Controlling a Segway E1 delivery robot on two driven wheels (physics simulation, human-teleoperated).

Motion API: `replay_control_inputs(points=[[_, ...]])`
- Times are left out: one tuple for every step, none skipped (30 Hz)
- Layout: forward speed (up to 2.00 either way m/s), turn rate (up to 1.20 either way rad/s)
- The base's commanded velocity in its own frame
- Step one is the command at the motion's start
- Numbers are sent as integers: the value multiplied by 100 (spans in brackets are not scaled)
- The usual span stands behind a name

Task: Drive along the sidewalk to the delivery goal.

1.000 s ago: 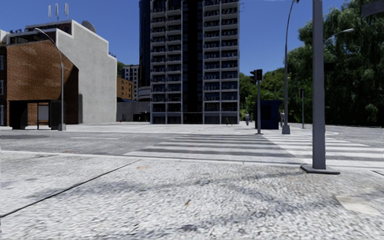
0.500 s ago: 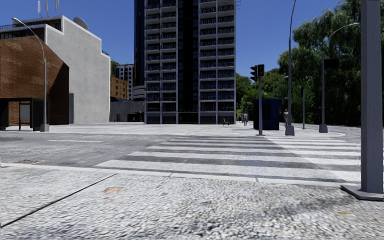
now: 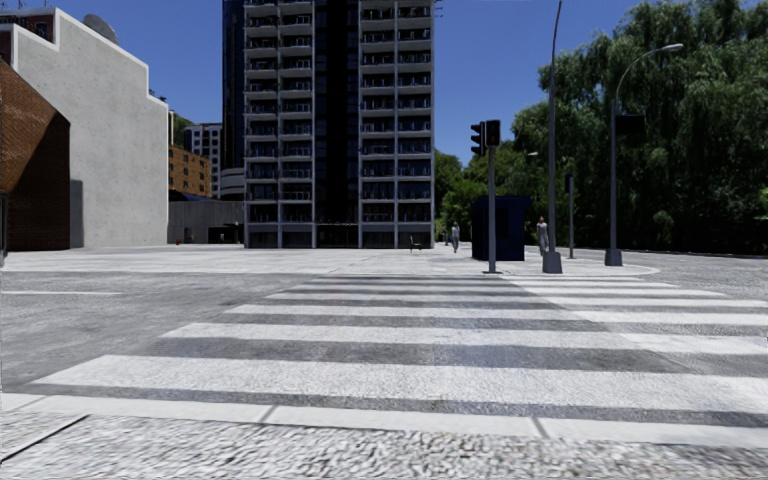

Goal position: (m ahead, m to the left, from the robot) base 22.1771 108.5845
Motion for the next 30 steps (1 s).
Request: replay_control_inputs(points=[[198,-35],[198,-32],[198,-32],[198,-32],[198,-31],[198,-24],[198,-9],[198,0],[198,0],[198,0],[198,0],[198,0],[198,0],[198,0],[198,0],[198,0],[198,0],[198,0],[198,0],[198,0],[198,0],[198,0],[198,0],[198,0],[198,0],[198,0],[198,0],[198,0],[198,0],[198,0]])
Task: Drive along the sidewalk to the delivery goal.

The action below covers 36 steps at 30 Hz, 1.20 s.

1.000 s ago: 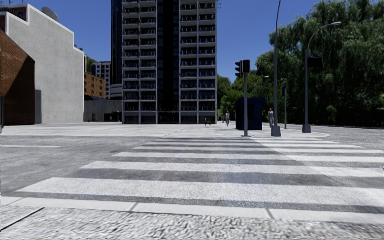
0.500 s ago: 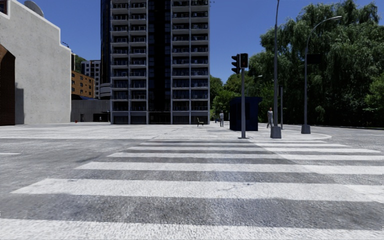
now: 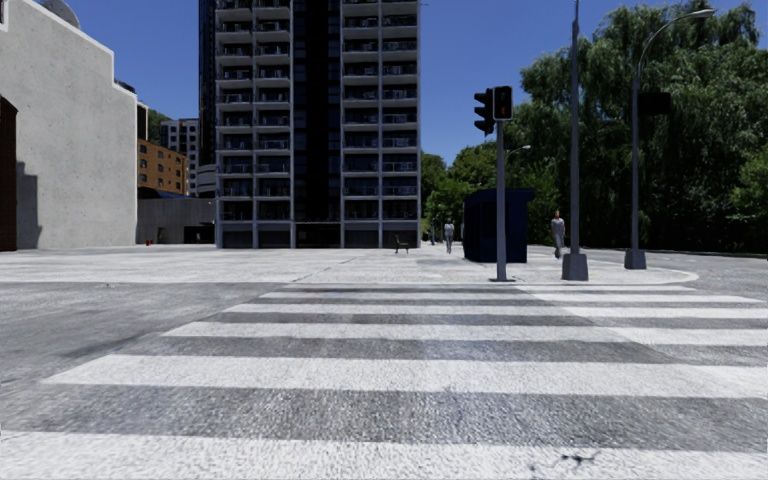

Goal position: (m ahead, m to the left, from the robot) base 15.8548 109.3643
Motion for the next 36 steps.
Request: replay_control_inputs(points=[[198,0],[198,0],[198,0],[198,0],[198,0],[198,0],[198,0],[198,0],[198,0],[198,0],[198,0],[198,0],[198,0],[198,0],[198,0],[198,0],[198,0],[198,0],[198,0],[198,0],[198,0],[198,0],[198,0],[198,0],[198,0],[200,0],[200,0],[200,0],[200,0],[200,0],[200,0],[200,0],[200,0],[200,0],[200,0],[200,0]])
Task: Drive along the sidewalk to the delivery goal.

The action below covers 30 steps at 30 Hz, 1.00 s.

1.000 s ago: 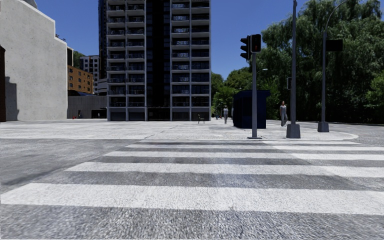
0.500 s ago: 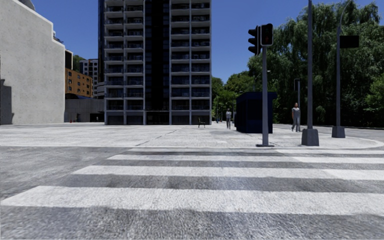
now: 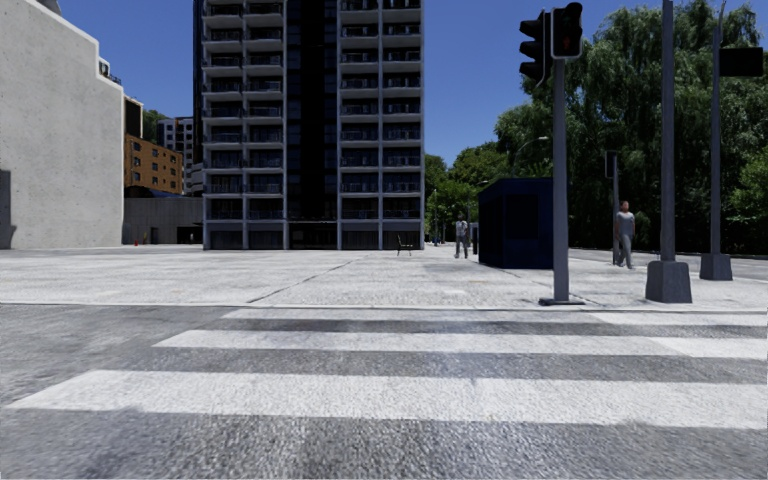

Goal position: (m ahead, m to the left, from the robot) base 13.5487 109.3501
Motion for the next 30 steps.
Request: replay_control_inputs(points=[[200,0],[200,0],[200,0],[200,0],[200,0],[200,0],[200,0],[200,0],[200,0],[200,0],[200,0],[200,0],[200,0],[200,0],[200,0],[200,0],[200,0],[200,0],[200,0],[200,0],[200,0],[200,0],[200,0],[200,0],[200,0],[200,0],[200,0],[200,0],[200,0],[200,0]])
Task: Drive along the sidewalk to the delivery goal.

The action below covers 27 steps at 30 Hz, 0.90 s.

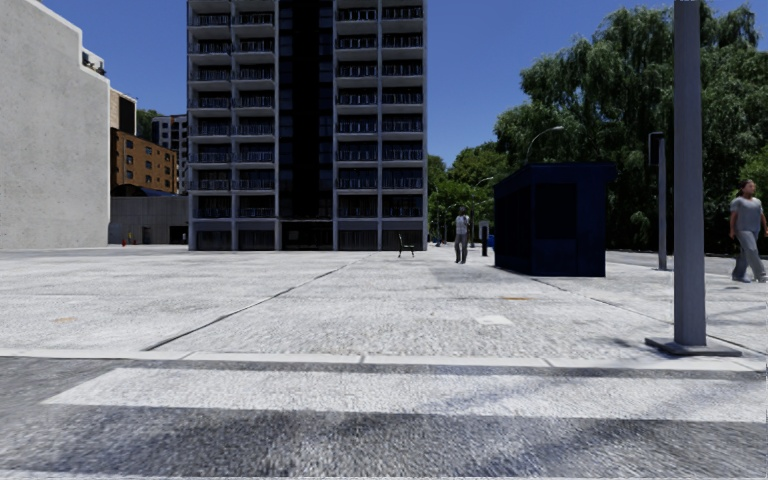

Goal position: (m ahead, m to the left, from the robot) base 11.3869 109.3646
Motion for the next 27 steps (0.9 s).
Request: replay_control_inputs(points=[[200,0],[200,0],[200,0],[200,0],[200,0],[200,0],[200,0],[200,0],[200,0],[200,0],[200,0],[200,0],[200,0],[200,0],[200,0],[200,0],[200,0],[200,0],[200,0],[200,0],[200,0],[200,0],[200,0],[200,0],[200,0],[200,0],[200,0]])
